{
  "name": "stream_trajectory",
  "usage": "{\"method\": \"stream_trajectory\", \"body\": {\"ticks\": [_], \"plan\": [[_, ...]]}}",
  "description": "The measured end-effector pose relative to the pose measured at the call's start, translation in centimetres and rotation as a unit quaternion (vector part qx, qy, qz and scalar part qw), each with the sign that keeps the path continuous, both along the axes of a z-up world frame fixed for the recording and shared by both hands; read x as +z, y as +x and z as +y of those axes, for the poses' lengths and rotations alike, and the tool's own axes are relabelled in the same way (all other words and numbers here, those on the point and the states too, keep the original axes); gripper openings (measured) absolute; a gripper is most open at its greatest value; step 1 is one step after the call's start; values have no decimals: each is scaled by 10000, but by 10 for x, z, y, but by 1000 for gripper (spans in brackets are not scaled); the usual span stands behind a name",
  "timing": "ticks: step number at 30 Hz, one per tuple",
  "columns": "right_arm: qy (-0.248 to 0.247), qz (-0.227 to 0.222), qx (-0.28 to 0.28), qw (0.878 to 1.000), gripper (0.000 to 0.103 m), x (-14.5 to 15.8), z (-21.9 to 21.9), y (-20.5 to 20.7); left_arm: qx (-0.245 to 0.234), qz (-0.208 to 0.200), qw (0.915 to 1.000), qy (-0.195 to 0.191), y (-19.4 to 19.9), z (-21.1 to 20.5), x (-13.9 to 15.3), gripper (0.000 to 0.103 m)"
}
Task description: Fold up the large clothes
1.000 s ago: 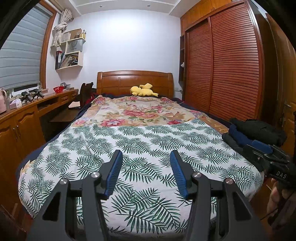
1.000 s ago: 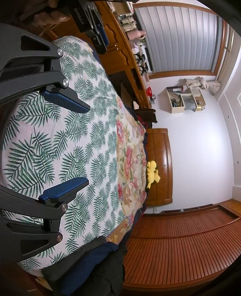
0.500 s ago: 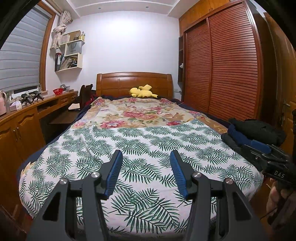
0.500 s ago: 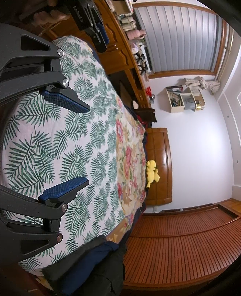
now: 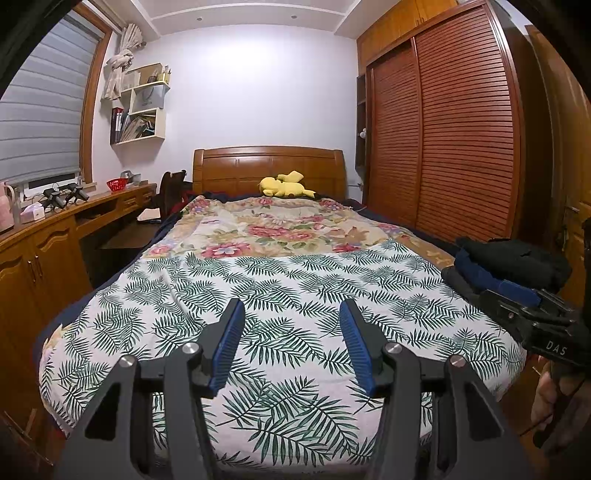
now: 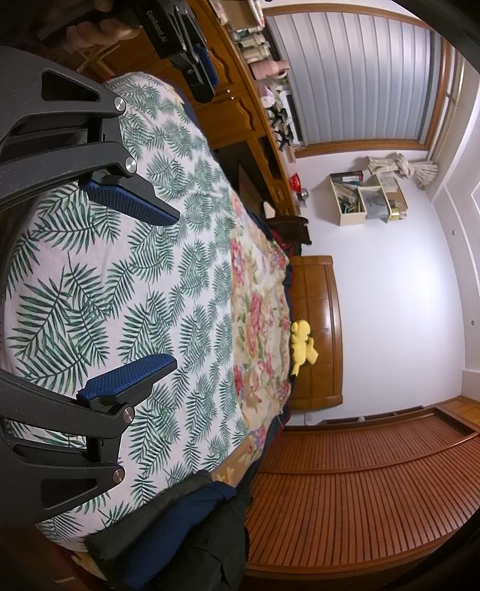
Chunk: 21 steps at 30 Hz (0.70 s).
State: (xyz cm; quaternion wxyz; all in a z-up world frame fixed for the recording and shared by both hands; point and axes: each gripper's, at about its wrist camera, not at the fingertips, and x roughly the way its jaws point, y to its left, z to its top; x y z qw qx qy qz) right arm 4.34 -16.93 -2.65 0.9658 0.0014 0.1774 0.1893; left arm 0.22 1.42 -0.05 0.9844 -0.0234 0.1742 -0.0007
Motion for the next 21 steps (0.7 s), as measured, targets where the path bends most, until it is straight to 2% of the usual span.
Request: {"method": "stream_trajectory", "body": {"ticks": [21], "plan": [[-1,-30,-90,10000,74,2,-1,2,17,-39,10000,44,-5,-3,5,52]]}}
